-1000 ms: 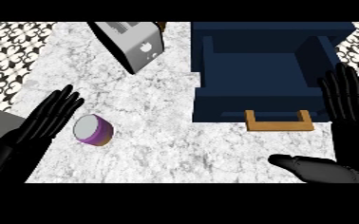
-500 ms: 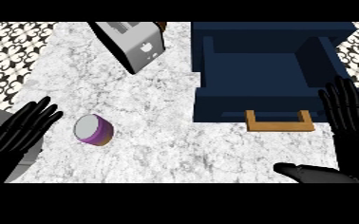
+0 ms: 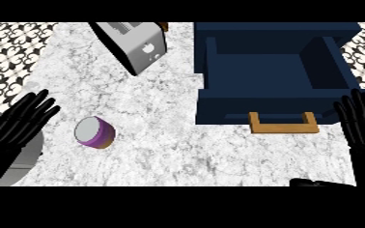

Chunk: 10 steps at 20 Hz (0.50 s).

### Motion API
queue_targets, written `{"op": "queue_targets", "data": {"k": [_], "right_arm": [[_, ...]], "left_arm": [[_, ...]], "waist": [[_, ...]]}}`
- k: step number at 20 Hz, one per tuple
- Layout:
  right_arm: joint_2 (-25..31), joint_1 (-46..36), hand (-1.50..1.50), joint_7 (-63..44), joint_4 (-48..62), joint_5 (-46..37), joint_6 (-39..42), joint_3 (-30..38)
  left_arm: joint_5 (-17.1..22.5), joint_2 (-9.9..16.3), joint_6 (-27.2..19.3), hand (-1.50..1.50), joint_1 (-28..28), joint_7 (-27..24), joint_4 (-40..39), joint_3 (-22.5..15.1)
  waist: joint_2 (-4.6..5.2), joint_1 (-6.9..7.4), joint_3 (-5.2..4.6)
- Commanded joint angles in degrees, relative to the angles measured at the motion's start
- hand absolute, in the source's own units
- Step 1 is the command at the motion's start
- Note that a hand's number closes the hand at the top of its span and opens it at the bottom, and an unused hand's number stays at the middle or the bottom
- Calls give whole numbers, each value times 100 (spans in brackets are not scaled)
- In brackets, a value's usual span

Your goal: Pick up the can, place it into the drawer and close the drawer

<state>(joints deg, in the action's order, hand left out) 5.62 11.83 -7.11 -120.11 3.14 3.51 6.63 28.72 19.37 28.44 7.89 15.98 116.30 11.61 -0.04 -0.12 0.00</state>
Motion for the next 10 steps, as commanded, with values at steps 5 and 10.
{"op": "queue_targets", "data": {"k": [5, 10], "right_arm": [[13, 291, -150, 161, -94, 253, 314, 370], [-48, 278, -150, 607, 351, 149, 468, 474]], "left_arm": [[-835, -494, 453, -150, -87, -727, -802, 13], [-1221, -756, 147, -150, -295, -470, -602, -301]], "waist": [[1, -5, -1], [0, 3, 1]]}}
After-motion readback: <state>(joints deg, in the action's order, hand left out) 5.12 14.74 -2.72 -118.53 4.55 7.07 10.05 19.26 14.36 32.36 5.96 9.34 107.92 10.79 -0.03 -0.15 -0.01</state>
